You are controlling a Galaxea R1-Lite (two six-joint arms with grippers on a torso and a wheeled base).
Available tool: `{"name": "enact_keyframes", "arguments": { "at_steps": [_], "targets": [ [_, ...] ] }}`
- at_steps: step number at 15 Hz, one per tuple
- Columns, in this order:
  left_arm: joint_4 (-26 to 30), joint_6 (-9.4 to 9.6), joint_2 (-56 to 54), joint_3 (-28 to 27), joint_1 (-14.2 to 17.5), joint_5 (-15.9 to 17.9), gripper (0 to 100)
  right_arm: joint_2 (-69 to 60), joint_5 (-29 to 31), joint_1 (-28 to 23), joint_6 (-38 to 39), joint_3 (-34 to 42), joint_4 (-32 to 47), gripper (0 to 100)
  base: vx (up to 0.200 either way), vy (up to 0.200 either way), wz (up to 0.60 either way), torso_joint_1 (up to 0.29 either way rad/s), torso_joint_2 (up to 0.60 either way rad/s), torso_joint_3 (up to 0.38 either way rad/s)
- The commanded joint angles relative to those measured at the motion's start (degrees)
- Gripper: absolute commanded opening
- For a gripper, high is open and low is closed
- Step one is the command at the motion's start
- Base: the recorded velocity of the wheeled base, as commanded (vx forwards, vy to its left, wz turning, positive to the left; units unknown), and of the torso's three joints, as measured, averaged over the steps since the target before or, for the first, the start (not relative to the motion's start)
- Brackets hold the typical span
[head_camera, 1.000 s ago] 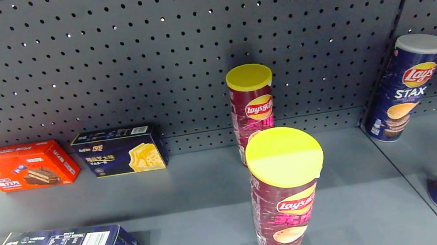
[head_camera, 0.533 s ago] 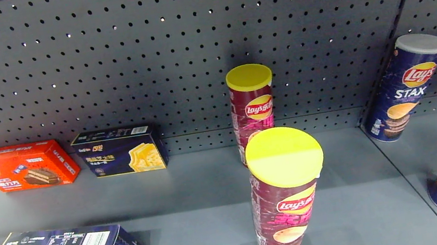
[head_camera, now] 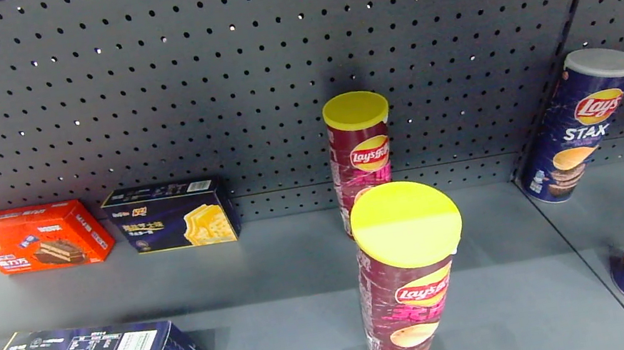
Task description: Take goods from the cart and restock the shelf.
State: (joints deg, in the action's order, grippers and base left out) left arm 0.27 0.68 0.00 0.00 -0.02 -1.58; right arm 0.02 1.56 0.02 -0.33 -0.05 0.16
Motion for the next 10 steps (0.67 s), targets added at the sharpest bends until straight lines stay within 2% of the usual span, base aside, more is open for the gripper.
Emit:
{"name": "enact_keyframes", "arguments": {
  "at_steps": [1, 10],
  "targets": [
    [0.0, 0.02, 0.09, 0.0, -0.06, 0.0, 100, -0.02, 0.02, -0.02, -0.02, 0.05, 0.02, 100, 0.0, 0.0, 0.0, 0.0, 0.0, 0.0],
    [0.0, -0.16, 0.09, 0.0, 0.02, -0.17, 100, -0.02, 0.02, 0.06, -0.02, -0.04, 0.02, 100, 0.0, 0.0, 0.0, 0.0, 0.0, 0.0]
  ]
}}
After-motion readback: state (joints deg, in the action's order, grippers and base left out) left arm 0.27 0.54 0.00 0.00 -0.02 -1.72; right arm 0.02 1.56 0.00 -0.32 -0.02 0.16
